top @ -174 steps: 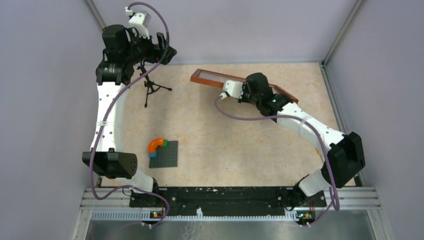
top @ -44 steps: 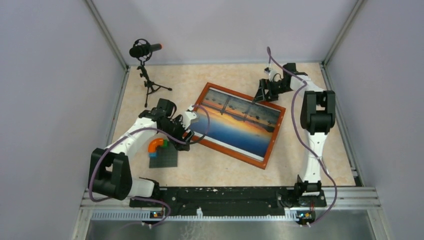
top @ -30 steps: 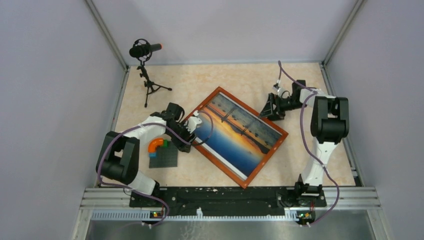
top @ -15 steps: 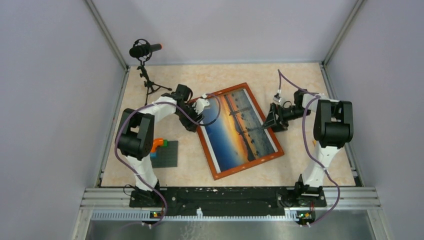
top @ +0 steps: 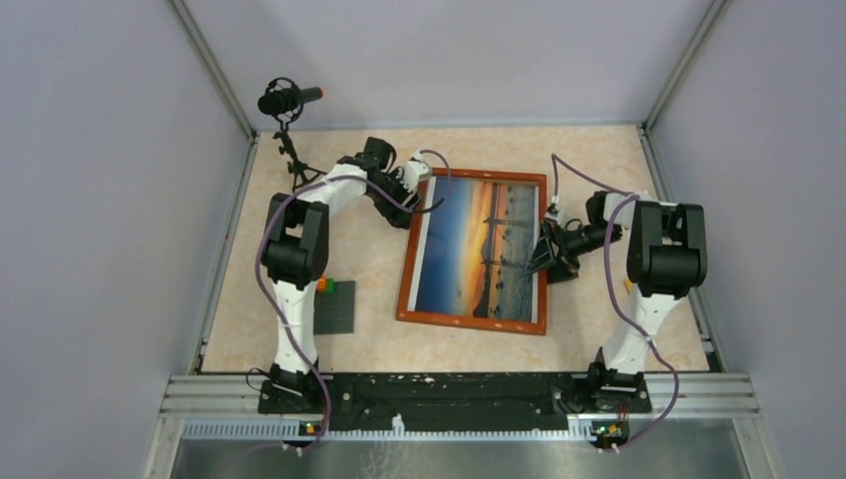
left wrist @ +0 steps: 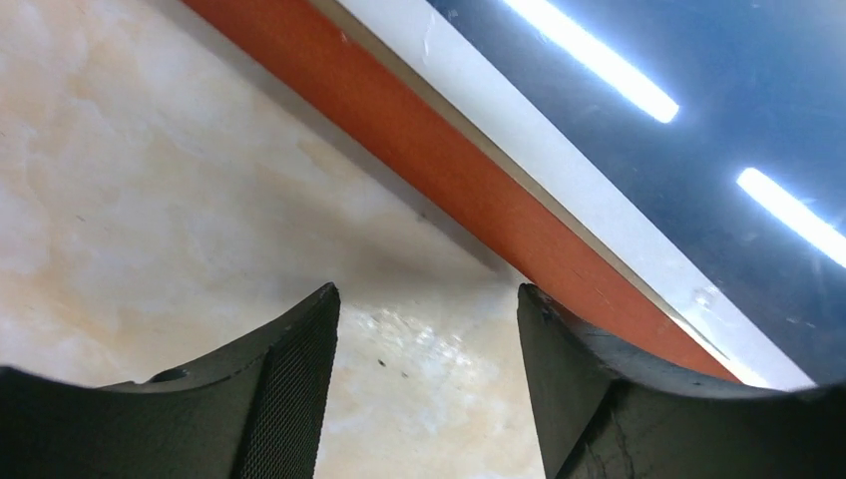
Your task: Take the photo out of the frame
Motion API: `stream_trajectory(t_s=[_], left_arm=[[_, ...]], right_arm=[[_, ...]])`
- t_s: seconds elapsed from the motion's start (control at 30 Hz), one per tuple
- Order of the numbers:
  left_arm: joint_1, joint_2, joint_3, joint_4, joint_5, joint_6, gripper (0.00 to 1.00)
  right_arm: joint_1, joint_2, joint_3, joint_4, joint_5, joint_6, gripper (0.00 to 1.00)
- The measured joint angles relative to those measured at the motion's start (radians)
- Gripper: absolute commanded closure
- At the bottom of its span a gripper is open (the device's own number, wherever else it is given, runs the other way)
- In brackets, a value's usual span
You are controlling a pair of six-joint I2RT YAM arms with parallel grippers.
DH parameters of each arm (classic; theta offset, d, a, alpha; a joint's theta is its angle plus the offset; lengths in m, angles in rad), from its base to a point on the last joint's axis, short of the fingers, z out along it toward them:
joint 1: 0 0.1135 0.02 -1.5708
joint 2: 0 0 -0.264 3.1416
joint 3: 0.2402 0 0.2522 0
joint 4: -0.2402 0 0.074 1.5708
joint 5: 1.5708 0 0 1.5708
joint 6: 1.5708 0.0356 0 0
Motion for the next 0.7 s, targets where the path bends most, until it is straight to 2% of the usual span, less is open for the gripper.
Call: stream_trajectory(t_s=[0.1,0.23,0.43,0.7], left_arm=[[0.022,-0.003,0.004,-0.035,0.036,-0.055,0.2],[0.068,-0.018,0.0,-0.067,0.115,-0.164,0.16],[0.099,-0.074,-0.032,-0.051,0.217,-0.303,0.14],[0.072,-0.019,-0.026,0.044,0.306,-0.444,0.11]], right_arm=[[0.0,-0.001,-0.008,-0.011,0.002,-0.005,0.1],[0.007,-0.021,-0.026,-0.005,0.019,-0.006,0.1],[0.055,-0.034,-0.028,-0.006,0.053,0.011,0.1],[0.198,-0.005,-0.037,-0.006,0.014,0.108,0.1]])
